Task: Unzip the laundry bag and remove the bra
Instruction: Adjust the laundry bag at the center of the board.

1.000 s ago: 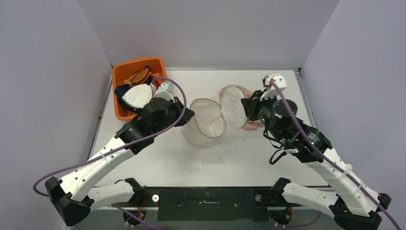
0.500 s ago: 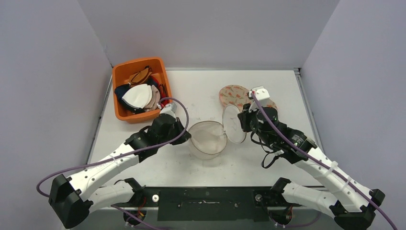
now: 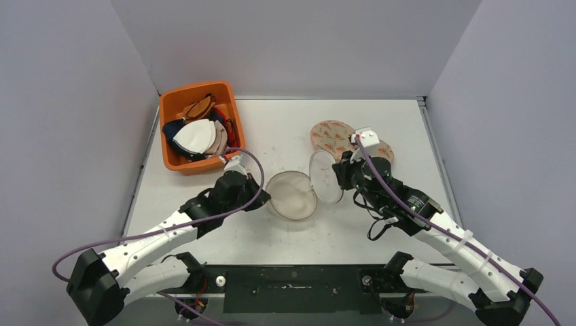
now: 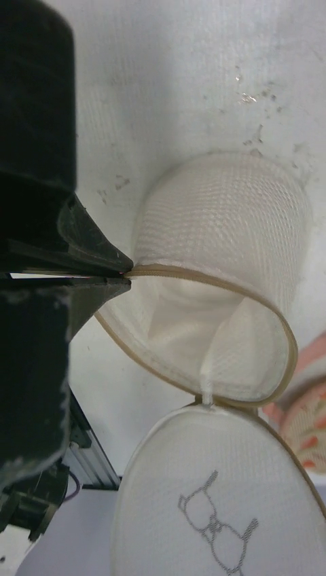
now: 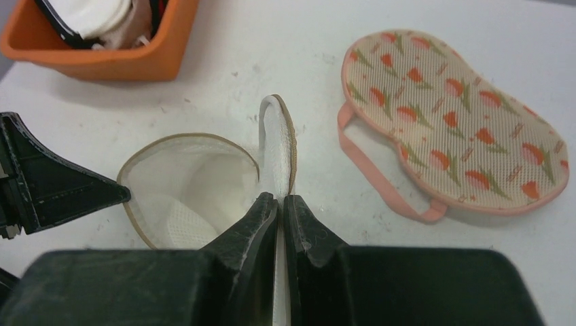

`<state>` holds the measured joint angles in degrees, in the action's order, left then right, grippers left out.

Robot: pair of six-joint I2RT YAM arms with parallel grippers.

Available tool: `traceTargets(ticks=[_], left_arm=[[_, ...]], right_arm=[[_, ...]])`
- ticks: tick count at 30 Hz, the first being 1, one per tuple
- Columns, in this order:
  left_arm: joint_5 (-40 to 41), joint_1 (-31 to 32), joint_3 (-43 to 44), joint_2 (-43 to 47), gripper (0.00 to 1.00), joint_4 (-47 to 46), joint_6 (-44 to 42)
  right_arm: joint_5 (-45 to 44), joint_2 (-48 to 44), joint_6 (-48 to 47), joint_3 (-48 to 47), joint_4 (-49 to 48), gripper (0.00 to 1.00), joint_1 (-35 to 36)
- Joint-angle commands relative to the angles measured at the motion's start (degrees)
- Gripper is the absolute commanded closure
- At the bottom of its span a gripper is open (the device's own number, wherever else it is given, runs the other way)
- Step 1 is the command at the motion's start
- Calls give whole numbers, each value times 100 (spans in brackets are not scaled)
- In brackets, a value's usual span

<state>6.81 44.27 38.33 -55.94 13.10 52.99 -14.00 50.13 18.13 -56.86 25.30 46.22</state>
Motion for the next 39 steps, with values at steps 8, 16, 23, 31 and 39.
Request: traceTargets(ticks=[8,16,23,31,39], left_arm=[[301,-22,-79,-216,98,-415,68],[547,-24,324,-370,35,279,-616],[719,70,798,-613,26,815,-937],[947,357,1441,-1356,57,1550,-905],[865,375,1273,-1509,100,1365,-767]], right_arm=[[38,-81,182,471,-362,95,45],[46,-162,112,527,-303,95,45],[108,-95,116,448,-268,95,45],[204,16,147,320,-238,95,54],[363,175,33,132,-169,95,63]])
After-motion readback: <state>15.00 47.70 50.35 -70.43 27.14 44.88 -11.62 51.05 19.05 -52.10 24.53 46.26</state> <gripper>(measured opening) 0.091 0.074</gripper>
